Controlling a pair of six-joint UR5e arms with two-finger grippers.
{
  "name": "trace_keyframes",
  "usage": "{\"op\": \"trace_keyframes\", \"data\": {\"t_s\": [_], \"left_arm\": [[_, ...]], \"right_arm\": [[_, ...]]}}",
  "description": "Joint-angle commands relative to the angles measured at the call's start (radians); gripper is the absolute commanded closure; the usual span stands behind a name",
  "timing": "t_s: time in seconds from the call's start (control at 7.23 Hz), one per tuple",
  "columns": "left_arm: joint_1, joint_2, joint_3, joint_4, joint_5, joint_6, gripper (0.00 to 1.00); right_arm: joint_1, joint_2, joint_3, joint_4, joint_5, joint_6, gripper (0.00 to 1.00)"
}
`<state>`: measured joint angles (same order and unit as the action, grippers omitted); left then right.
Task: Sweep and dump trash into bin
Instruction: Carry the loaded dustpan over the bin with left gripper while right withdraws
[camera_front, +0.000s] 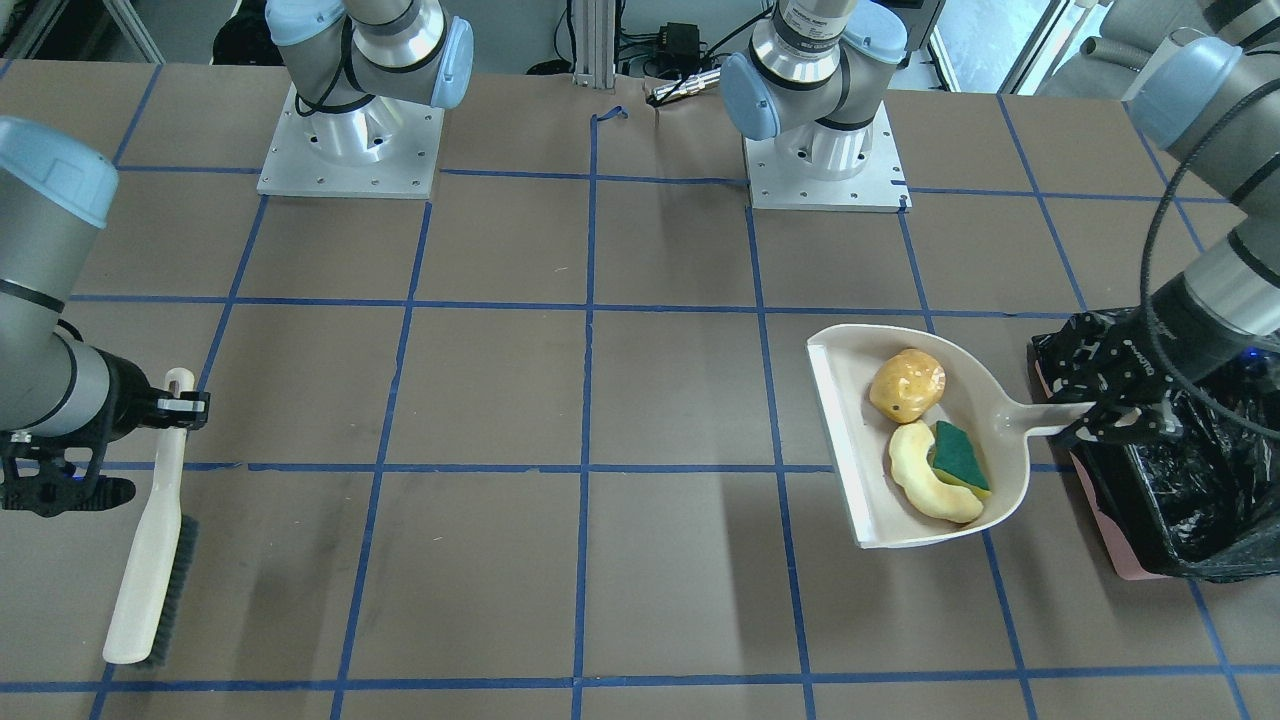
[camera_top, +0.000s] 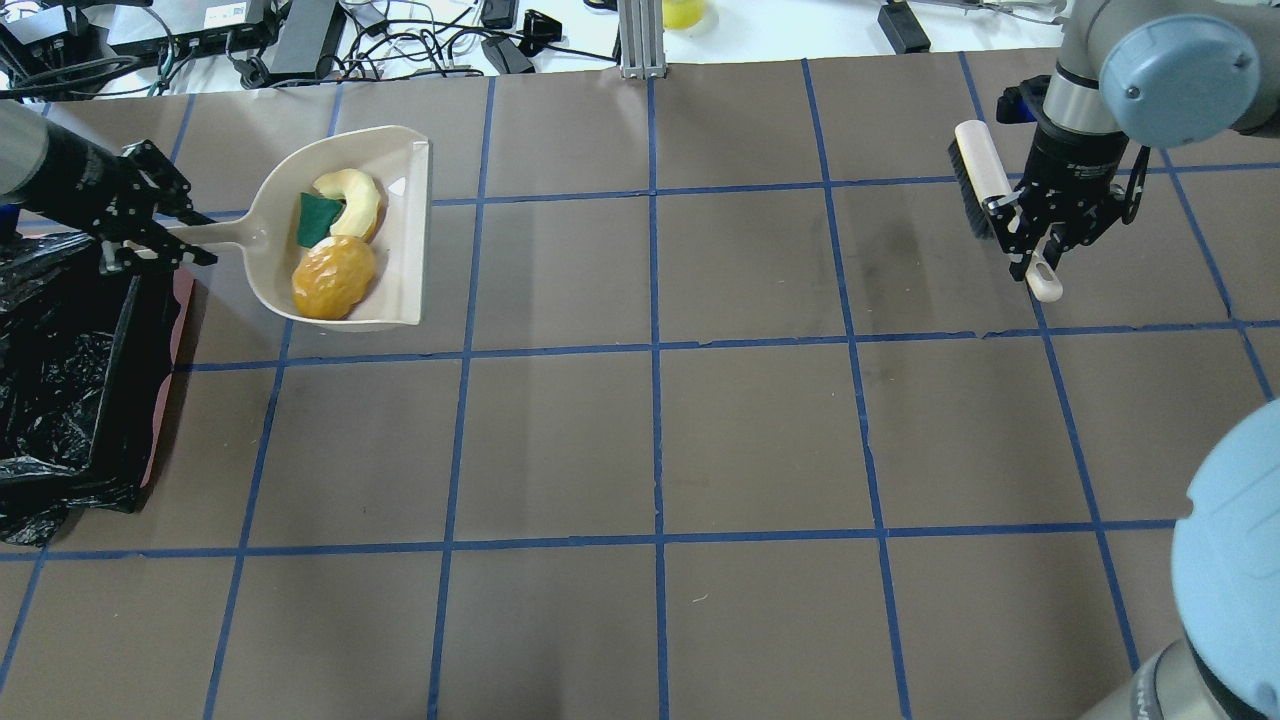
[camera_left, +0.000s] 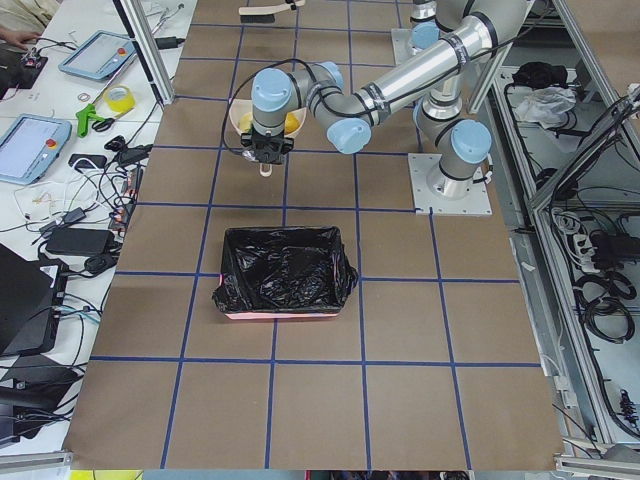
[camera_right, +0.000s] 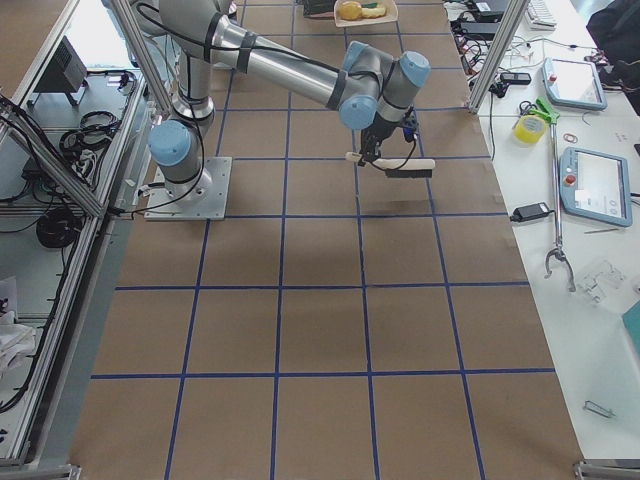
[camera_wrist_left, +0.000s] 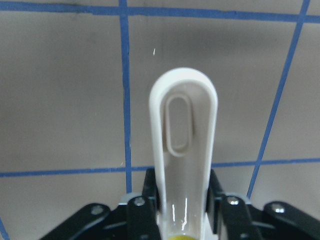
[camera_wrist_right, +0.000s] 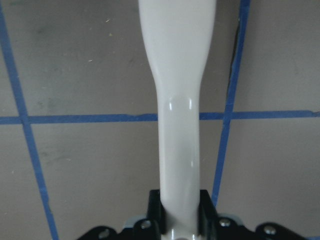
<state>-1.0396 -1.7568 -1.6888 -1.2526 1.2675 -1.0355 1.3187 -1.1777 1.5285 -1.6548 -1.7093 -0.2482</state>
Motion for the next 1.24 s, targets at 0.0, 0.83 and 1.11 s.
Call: {"op": "trace_keyframes", "data": {"t_s": [0.0, 0.83, 1.11], "left_arm": [[0.097, -0.022, 0.044, -0.025, 0.012, 0.157, 1.00], [0.331, -0.154, 0.253, -0.080, 0.104, 0.647, 1.00], [0.352, -0.212, 0.340, -0.080, 0.136, 0.756, 1.00]], "right_arm": [[-0.058, 0.041, 0.011, -0.061, -0.009, -0.071, 1.00], [-0.108, 0.003, 0.156, -0.149, -0.048, -0.083, 1.00], [-0.108, -0.011, 0.180, -0.186, -0.075, -0.101, 1.00]]}}
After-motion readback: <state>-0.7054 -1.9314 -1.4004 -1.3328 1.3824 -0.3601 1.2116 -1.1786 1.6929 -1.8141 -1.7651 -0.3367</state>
